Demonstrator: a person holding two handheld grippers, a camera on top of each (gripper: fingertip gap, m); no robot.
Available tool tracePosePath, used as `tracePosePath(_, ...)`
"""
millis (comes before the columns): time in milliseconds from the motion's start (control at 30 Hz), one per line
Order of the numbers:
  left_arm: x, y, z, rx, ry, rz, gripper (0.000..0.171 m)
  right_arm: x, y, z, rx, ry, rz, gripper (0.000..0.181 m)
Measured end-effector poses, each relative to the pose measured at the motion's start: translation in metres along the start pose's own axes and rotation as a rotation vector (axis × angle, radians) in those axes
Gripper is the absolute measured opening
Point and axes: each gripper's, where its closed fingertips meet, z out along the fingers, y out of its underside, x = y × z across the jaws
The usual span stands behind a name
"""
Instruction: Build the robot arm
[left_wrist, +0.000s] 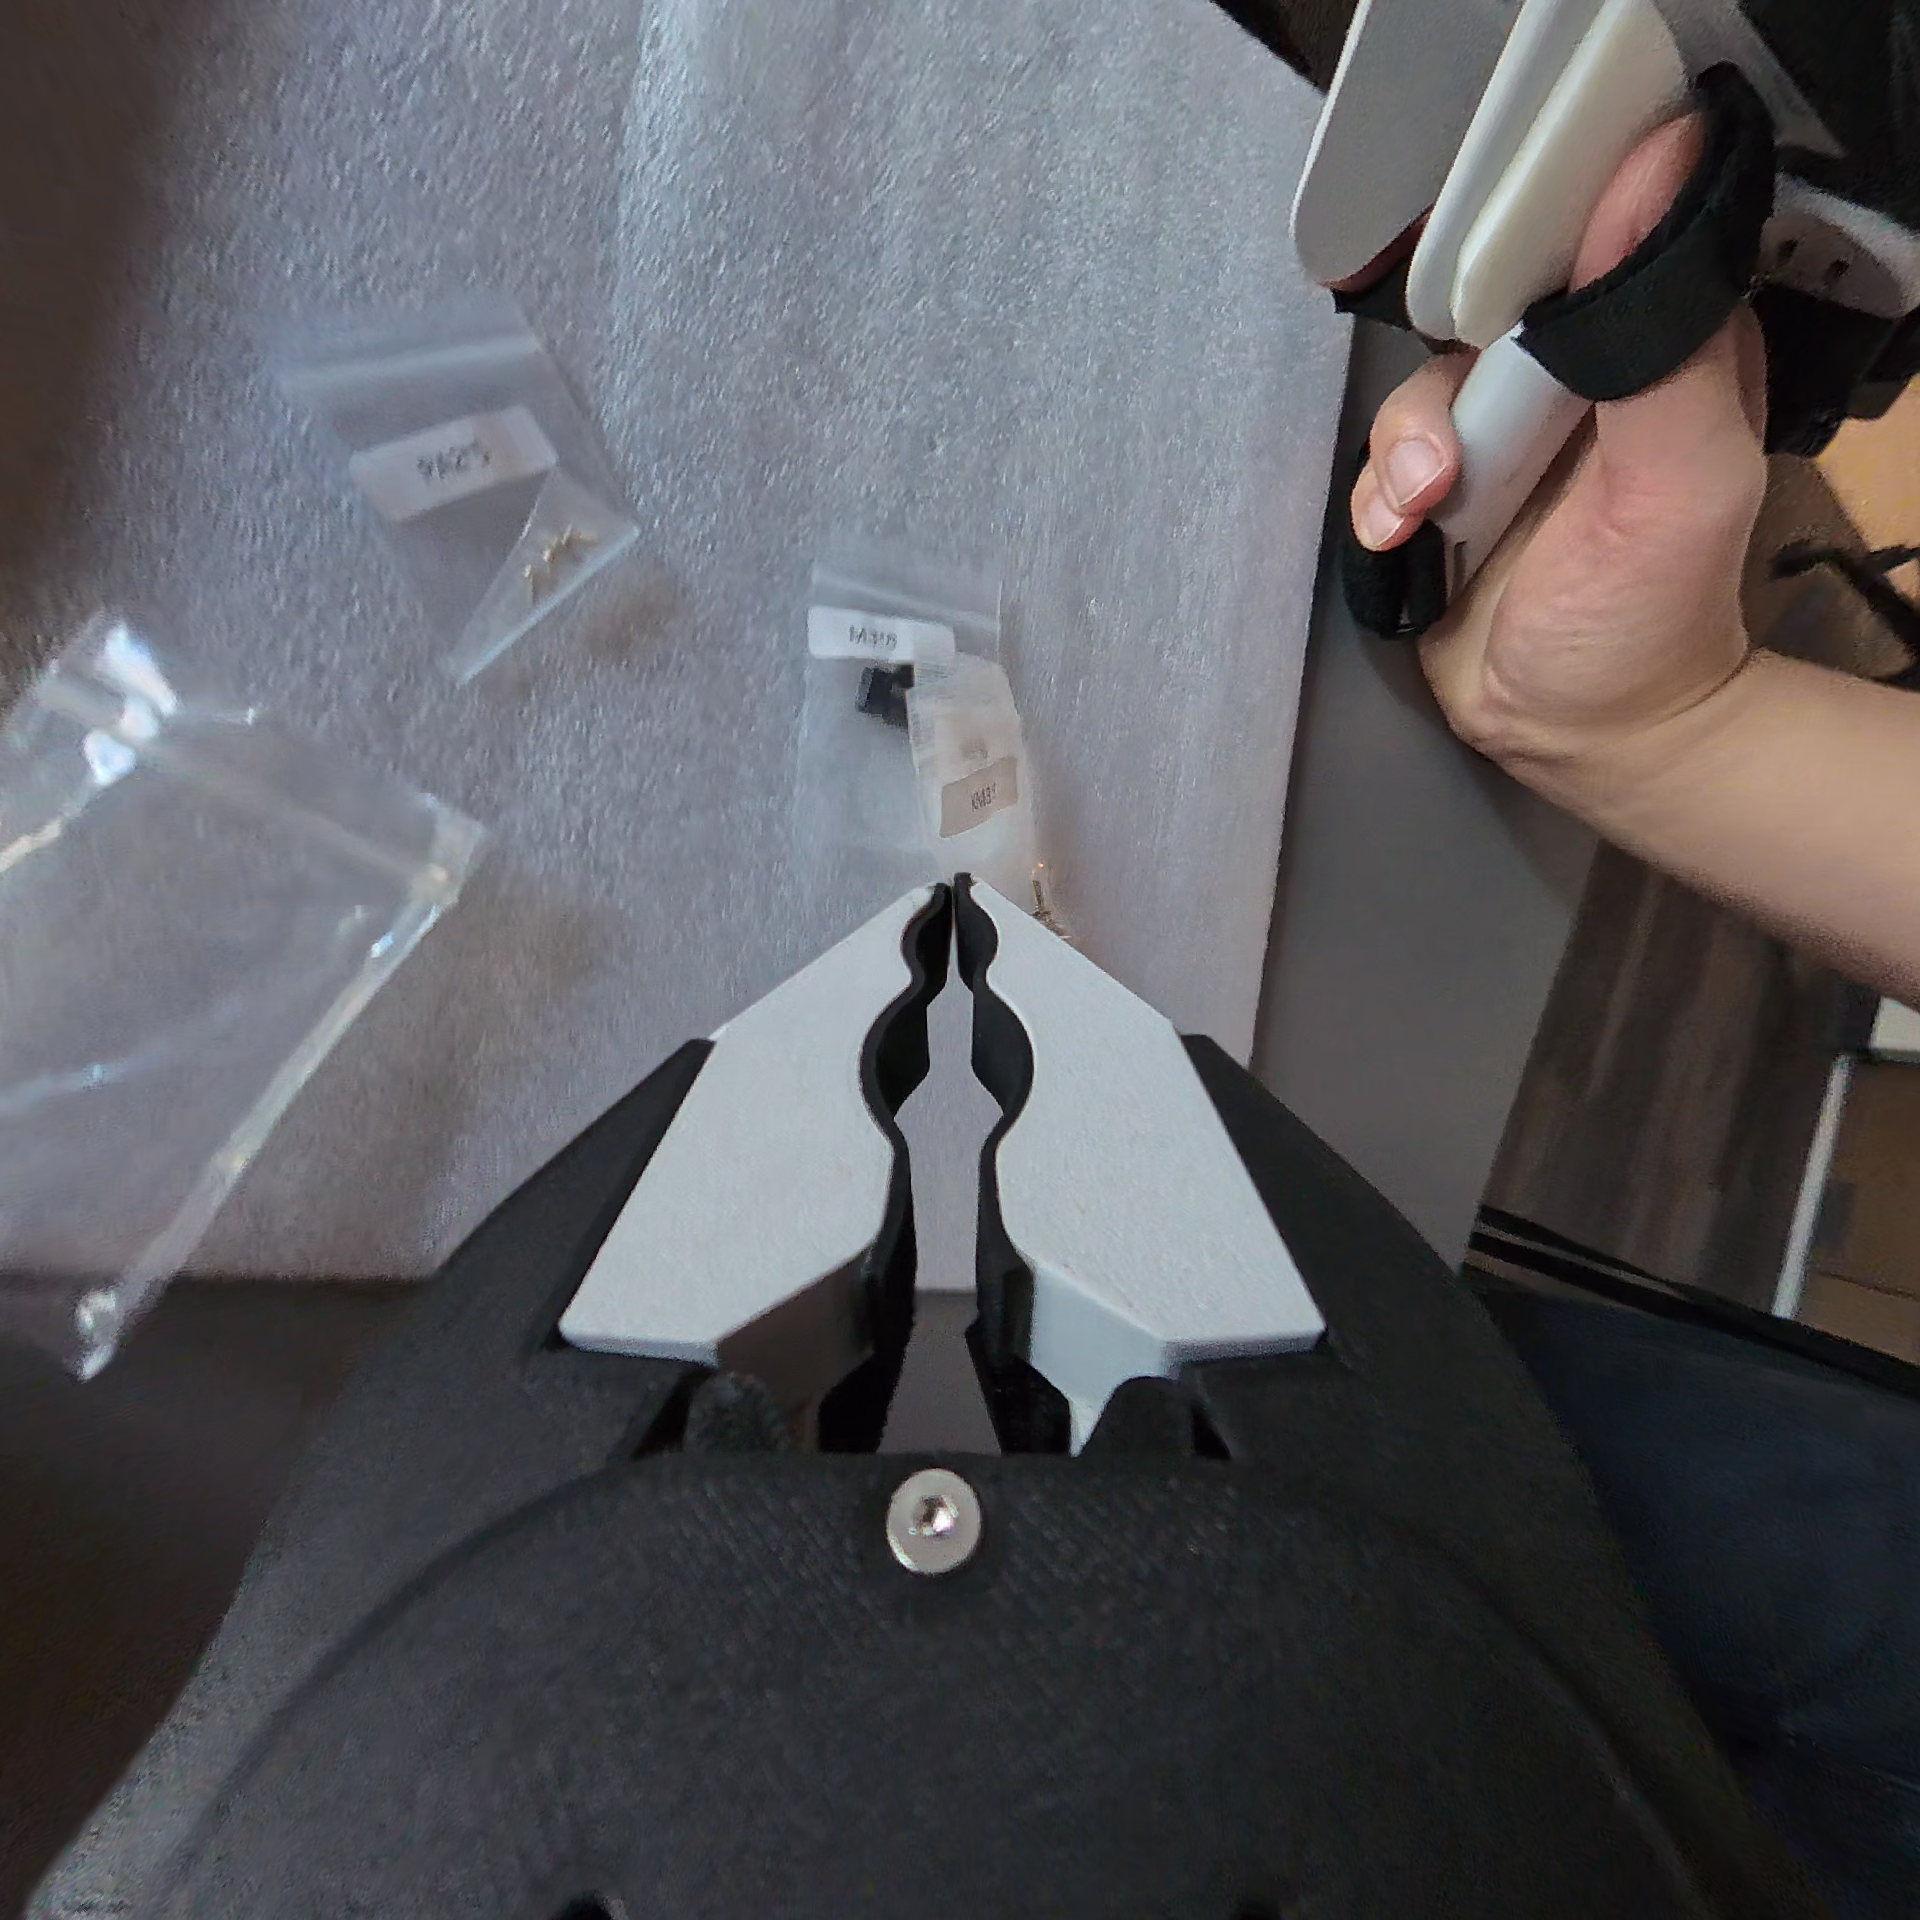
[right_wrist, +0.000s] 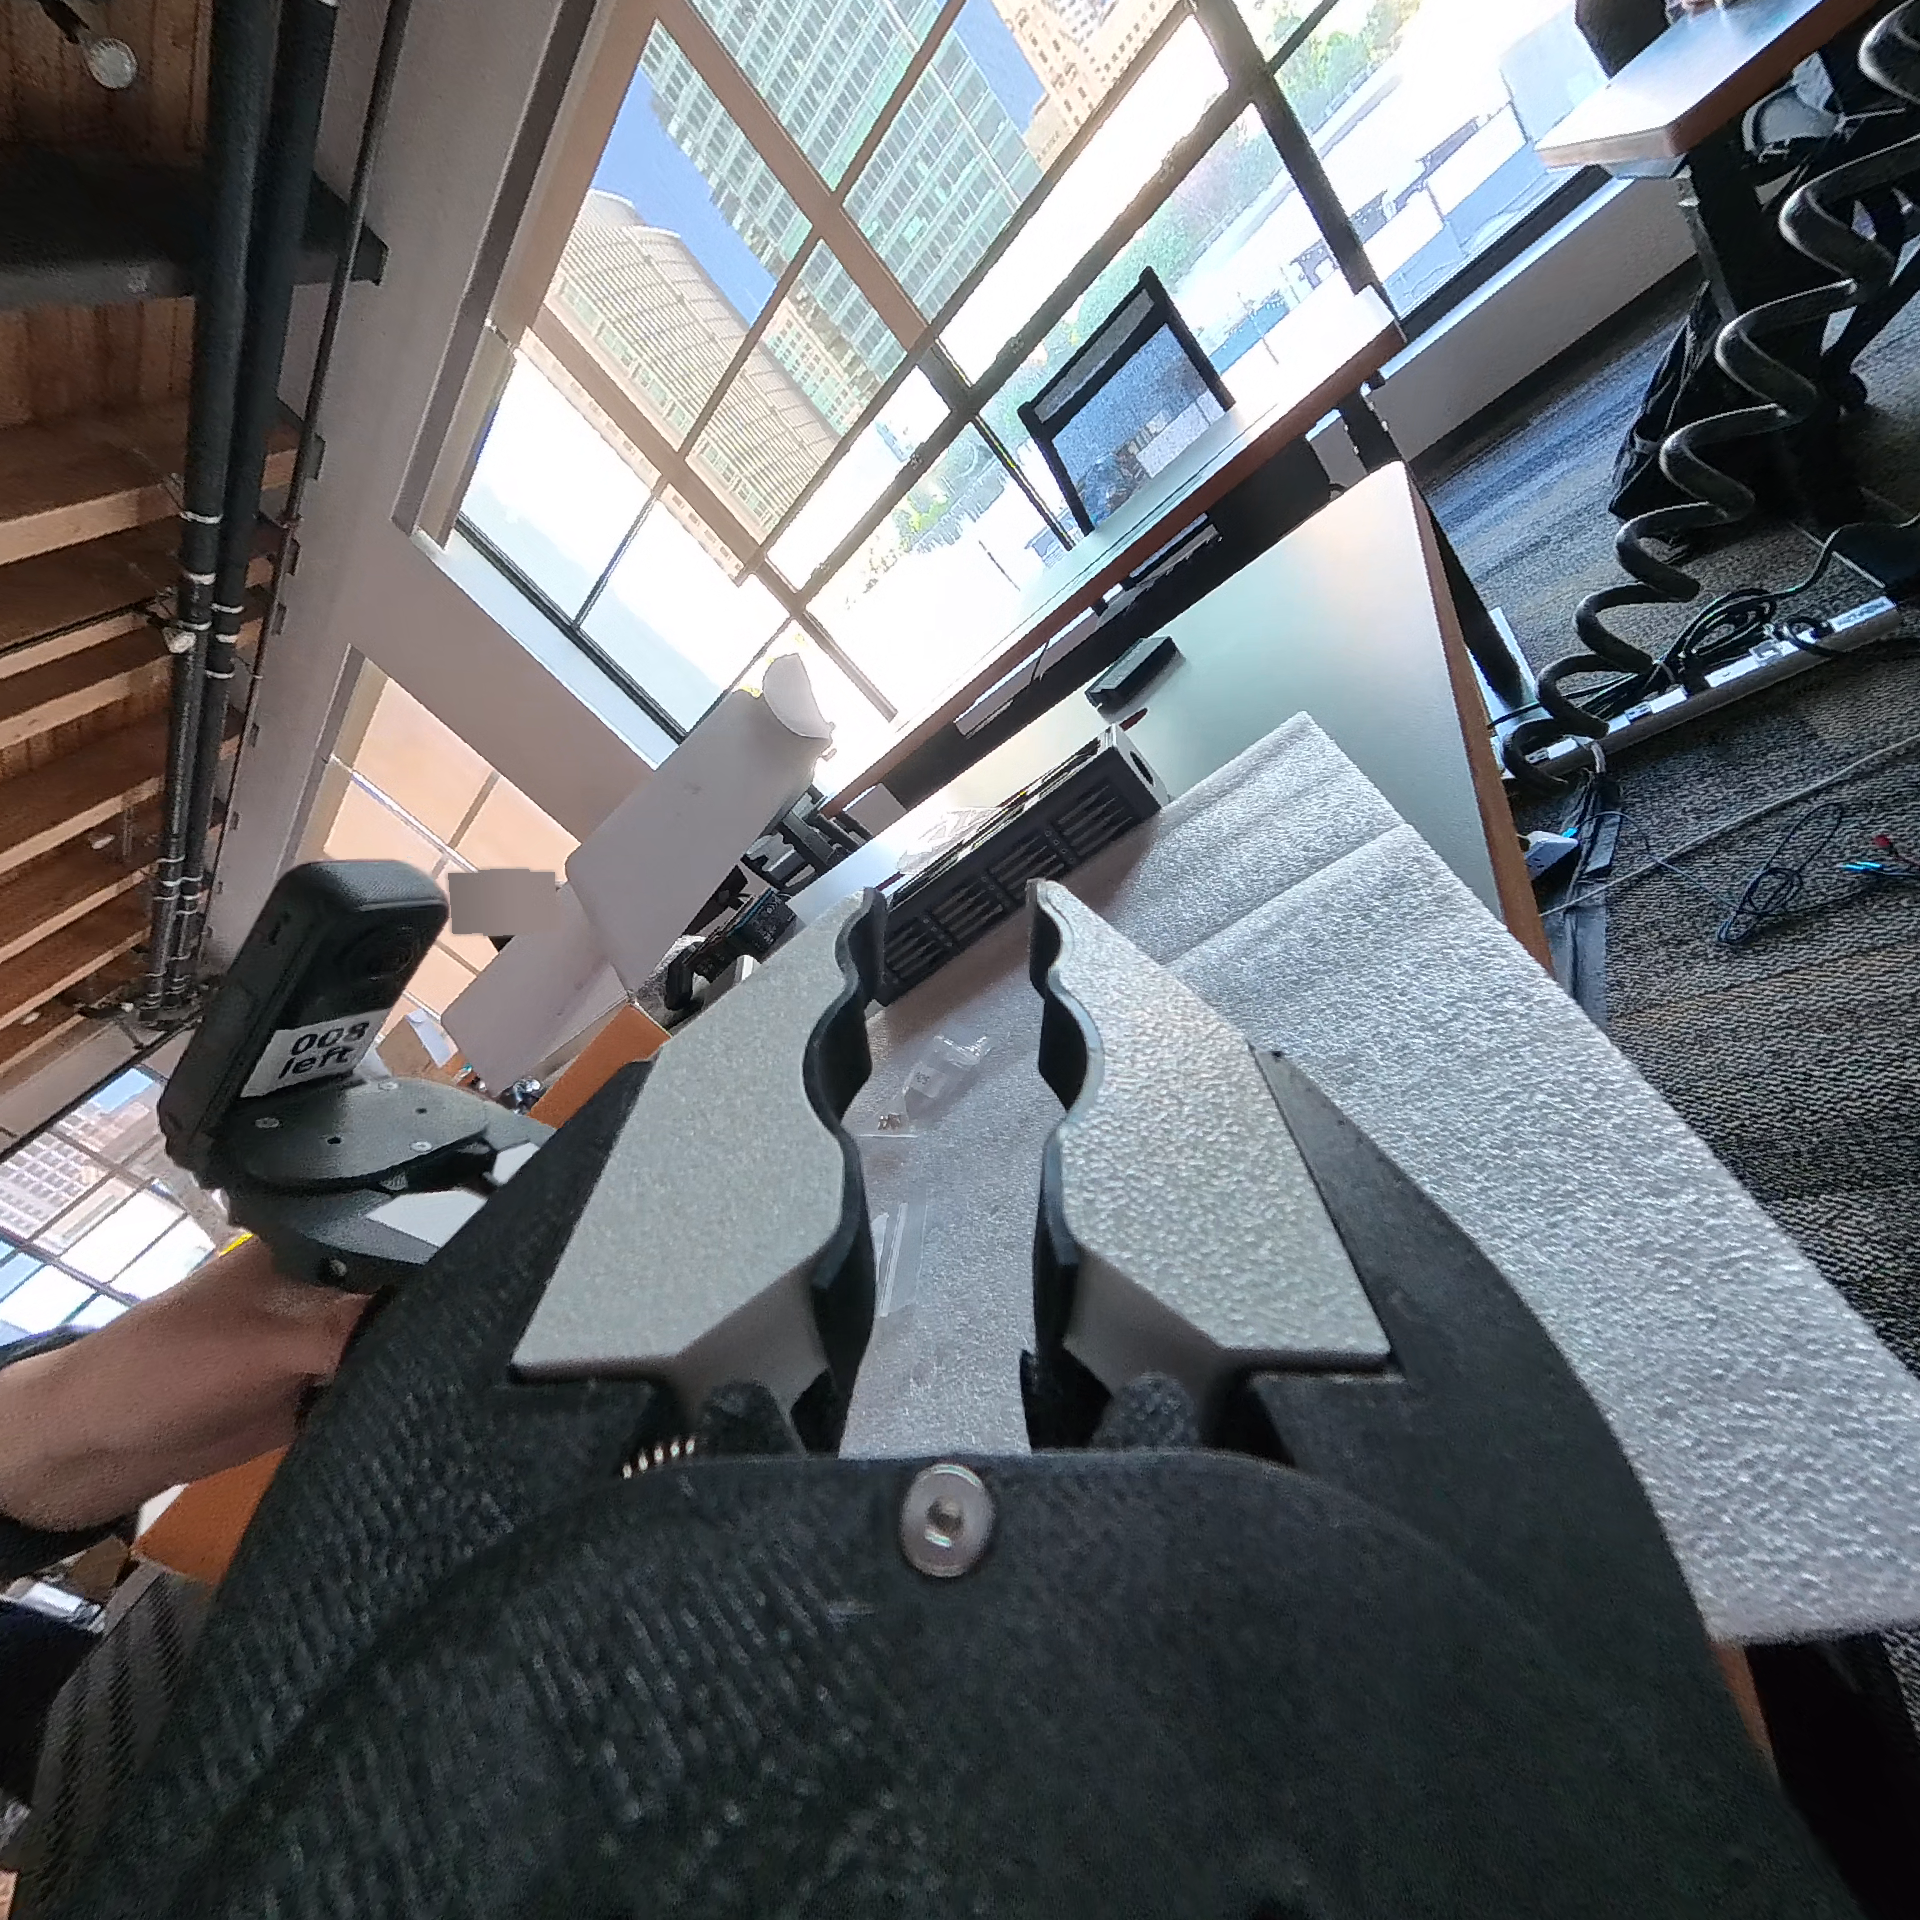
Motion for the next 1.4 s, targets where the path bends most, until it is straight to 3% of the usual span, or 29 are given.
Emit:
tracePosePath(167, -0.008, 0.02, -0.01, 0.01, -0.018, -0.075, 0.0, -0.001, 0.0, 0.0, -0.002, -0.004, 0.001, 0.025)
tracePosePath(300, -0.026, 0.026, -0.014, 0.033, -0.121, -0.072, 0.005, -0.002, 0.001, 0.001, -0.002, -0.011, 0.002, 0.026)
tracePosePath(700, -0.03, 0.017, -0.023, 0.158, -0.179, -0.046, 0.0, -0.009, 0.002, -0.002, -0.003, -0.065, 0.025, 0.026)
tracePosePath(1067, -0.058, 0.021, -0.049, 0.127, -0.173, -0.169, 0.0, -0.009, 0.007, 0.001, -0.036, -0.057, 0.022, 0.026)
tracePosePath(1167, -0.069, 0.027, -0.043, 0.028, -0.247, -0.18, 0.0, -0.009, 0.008, 0.002, -0.039, -0.056, 0.022, 0.026)
tracePosePath(1267, -0.085, 0.028, -0.042, -0.016, -0.407, -0.108, 0.0, -0.009, 0.008, 0.002, -0.039, -0.059, 0.022, 0.026)
tracePosePath(1333, -0.092, 0.028, -0.044, -0.033, -0.498, -0.058, 0.015, -0.011, 0.008, 0.002, -0.043, -0.059, 0.005, 0.026)
tracePosePath(1400, -0.089, 0.027, -0.043, -0.016, -0.497, -0.058, 0.015, -0.014, 0.015, 0.004, -0.112, -0.069, 0.005, 0.028)
